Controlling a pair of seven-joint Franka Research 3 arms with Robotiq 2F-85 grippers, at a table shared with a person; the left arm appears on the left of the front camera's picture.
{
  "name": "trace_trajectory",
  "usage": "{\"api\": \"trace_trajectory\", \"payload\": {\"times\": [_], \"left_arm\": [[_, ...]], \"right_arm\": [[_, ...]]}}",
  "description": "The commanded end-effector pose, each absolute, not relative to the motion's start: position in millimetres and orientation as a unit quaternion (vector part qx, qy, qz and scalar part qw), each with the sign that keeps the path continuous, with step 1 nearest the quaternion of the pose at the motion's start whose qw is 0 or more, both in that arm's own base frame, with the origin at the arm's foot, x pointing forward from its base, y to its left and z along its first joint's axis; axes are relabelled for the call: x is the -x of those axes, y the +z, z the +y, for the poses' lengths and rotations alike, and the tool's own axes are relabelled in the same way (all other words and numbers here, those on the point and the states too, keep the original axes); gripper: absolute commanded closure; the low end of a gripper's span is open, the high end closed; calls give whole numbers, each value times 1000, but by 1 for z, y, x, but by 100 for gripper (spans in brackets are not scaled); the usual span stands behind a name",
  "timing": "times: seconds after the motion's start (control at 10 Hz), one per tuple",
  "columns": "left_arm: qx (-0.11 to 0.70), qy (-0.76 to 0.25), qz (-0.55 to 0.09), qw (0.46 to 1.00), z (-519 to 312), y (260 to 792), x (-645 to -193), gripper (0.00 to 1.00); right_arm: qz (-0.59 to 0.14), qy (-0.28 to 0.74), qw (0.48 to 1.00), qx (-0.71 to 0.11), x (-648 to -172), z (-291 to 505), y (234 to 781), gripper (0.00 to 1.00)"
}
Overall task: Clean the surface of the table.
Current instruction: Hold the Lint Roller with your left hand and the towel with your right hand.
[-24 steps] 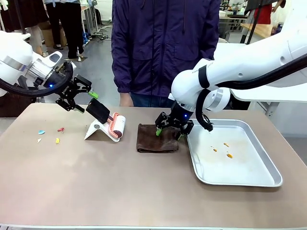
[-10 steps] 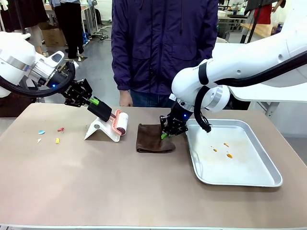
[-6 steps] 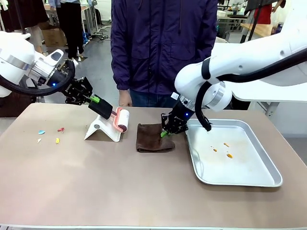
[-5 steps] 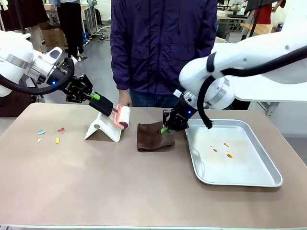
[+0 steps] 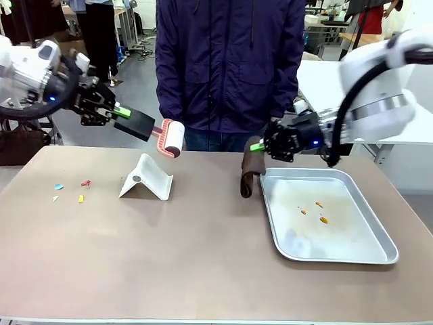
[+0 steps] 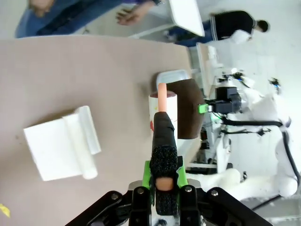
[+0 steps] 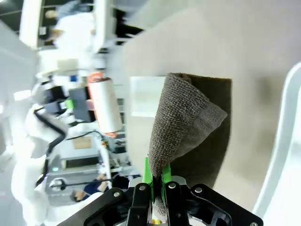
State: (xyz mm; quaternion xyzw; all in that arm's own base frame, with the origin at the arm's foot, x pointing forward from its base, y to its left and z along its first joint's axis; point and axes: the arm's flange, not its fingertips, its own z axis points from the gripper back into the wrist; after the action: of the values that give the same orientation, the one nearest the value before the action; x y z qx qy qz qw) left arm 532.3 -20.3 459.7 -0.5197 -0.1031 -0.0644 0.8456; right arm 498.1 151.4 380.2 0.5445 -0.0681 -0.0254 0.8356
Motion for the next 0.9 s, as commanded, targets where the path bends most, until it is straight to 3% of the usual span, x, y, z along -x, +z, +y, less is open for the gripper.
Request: {"api": "trace_trajectory", "payload": {"times": [0.0,0.2,0.5,0.6,0.8], "left_arm": [[575,-86,-102,807,2,471,-503,100],[606,-85,-72,788,34,488,-458,100],[637,-131,-61,757,74,495,-371,100],[639,-134,-36,757,91,490,-340,86],[623,-108,-19,775,130,482,-309,86]], "right_arm": [[-99,19,788,-607,-452,133,392,100],[-118,51,744,-655,-402,111,419,100],[-182,14,707,-683,-322,63,448,100],[-207,-12,694,-690,-289,30,459,100],[-224,-78,699,-675,-245,-31,482,100]]}}
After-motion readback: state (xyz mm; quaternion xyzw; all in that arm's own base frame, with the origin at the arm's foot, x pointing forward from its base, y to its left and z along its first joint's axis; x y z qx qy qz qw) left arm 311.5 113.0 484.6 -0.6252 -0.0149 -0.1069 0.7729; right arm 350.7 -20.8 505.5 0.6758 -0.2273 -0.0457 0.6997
